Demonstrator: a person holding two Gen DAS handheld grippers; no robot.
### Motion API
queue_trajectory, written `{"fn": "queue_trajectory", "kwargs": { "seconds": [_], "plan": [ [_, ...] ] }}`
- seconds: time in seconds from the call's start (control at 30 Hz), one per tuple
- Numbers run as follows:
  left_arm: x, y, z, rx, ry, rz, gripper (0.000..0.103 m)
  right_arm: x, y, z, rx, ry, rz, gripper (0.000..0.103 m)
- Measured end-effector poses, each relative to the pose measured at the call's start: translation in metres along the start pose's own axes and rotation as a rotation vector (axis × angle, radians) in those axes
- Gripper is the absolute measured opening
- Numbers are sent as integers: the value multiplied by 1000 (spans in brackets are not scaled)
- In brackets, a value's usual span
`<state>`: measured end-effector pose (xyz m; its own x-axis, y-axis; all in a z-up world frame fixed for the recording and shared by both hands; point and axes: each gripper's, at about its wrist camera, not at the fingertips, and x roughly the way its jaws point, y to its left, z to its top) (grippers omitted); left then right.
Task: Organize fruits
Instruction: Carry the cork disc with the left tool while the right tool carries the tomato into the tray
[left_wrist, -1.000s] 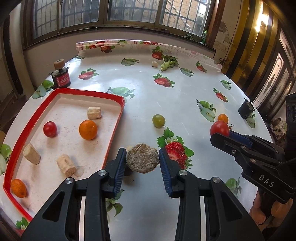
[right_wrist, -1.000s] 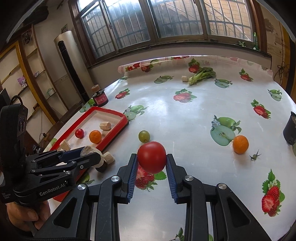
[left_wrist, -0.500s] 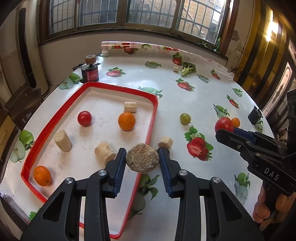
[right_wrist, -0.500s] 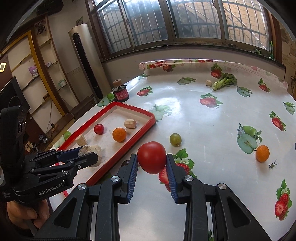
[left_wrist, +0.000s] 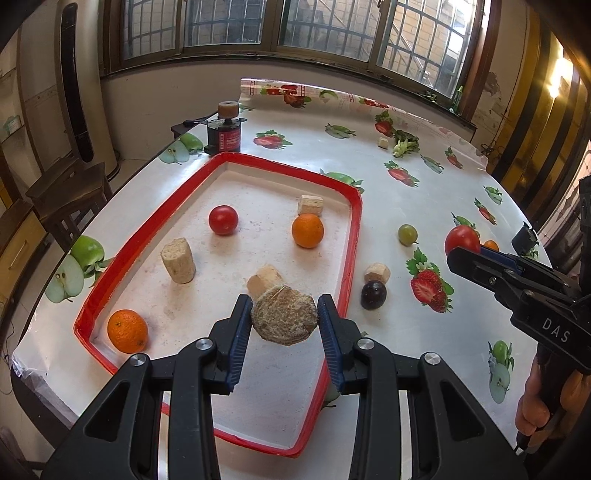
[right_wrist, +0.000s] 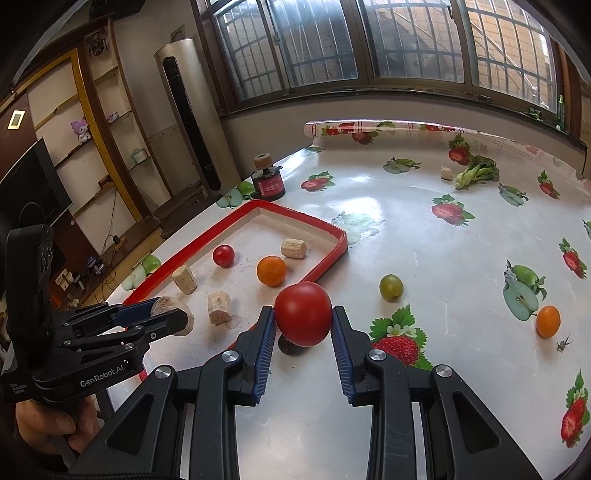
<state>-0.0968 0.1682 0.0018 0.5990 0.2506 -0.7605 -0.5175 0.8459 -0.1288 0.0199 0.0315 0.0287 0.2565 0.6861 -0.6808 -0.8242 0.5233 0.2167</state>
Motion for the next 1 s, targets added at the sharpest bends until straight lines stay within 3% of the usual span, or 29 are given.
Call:
{"fn": "queue_trajectory", "kwargs": {
  "seconds": [0.6,1.0],
  "plan": [
    [1,37,-10,-63,16,25,34,23,31,5,-52,37,45,31],
    [14,49,-20,-89,63,5,34,68,58,13,-95,105,87,31]
  ]
}}
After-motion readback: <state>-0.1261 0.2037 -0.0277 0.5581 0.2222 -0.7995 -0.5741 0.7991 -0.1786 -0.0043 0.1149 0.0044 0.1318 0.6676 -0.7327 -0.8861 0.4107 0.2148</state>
